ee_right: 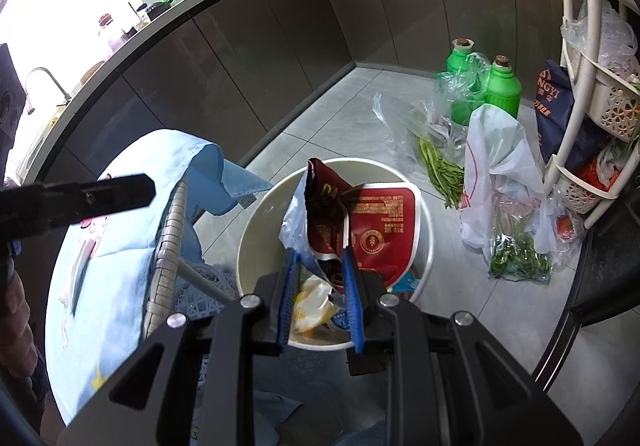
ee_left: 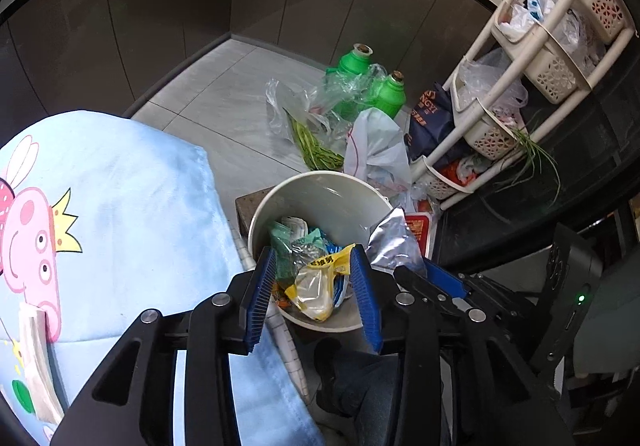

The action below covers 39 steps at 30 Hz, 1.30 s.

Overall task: Collect trash
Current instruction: 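Carry both bags over the bucket and open both tools to drop them, then move both open tools back over the table toward the white tissue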

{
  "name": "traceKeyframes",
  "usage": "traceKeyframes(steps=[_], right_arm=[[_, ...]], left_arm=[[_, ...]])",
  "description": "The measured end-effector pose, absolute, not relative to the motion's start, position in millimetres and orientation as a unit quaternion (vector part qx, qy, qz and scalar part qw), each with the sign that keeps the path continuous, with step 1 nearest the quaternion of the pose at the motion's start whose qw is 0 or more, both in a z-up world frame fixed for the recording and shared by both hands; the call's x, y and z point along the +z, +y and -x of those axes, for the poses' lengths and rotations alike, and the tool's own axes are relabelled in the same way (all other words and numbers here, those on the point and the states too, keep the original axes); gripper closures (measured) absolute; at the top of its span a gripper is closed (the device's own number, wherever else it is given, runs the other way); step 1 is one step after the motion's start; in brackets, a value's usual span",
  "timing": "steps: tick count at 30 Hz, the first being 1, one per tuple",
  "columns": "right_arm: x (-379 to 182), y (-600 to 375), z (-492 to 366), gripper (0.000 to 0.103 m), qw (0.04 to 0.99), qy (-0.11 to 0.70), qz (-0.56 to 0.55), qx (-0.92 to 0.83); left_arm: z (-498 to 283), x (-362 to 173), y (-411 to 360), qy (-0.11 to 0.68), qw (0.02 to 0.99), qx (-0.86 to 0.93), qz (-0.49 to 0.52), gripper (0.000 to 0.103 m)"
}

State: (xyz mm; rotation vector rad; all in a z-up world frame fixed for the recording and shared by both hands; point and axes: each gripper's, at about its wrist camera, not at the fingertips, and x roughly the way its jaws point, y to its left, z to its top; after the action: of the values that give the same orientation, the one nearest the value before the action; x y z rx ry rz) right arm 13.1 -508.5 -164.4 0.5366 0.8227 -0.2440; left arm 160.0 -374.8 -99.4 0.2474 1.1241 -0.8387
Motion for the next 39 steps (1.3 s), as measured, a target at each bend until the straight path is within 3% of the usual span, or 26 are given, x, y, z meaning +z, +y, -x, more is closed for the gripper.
traceKeyframes(steps=[8,10,11,13,20,25,39], right_arm=[[-174,-501,-38,0.079,0.874,0.399,-0.256,-0.101],[-175,-499,-45,0.074,0.876,0.399,-0.252,-0.1],[-176,-498,-47,0.067,0.877,0.399,-0.249,-0.099],[-175,-495,-51,0.031,0.881,0.396,-0.239,-0.099],[-163,-486,-45,0.005,0.892,0.388,-0.217,-0.086],[-144,-477,-42,0.004,0.896,0.386,-0.202,-0.084],[-76,-419,-22,0.004,0.92,0.358,-0.148,-0.06]], left_arm=[[-164,-91,-365,0.507,0.767,-0.377,-0.107,0.055],[-164,-89,-362,0.504,0.771,-0.376,-0.107,0.052],[-164,-87,-360,0.501,0.773,-0.375,-0.108,0.051],[-164,-85,-357,0.496,0.777,-0.371,-0.111,0.044],[-165,-74,-343,0.484,0.796,-0.353,-0.088,0.026],[-159,-60,-324,0.474,0.809,-0.339,-0.075,0.009],[-129,-18,-237,0.456,0.838,-0.298,-0.029,0.009]])
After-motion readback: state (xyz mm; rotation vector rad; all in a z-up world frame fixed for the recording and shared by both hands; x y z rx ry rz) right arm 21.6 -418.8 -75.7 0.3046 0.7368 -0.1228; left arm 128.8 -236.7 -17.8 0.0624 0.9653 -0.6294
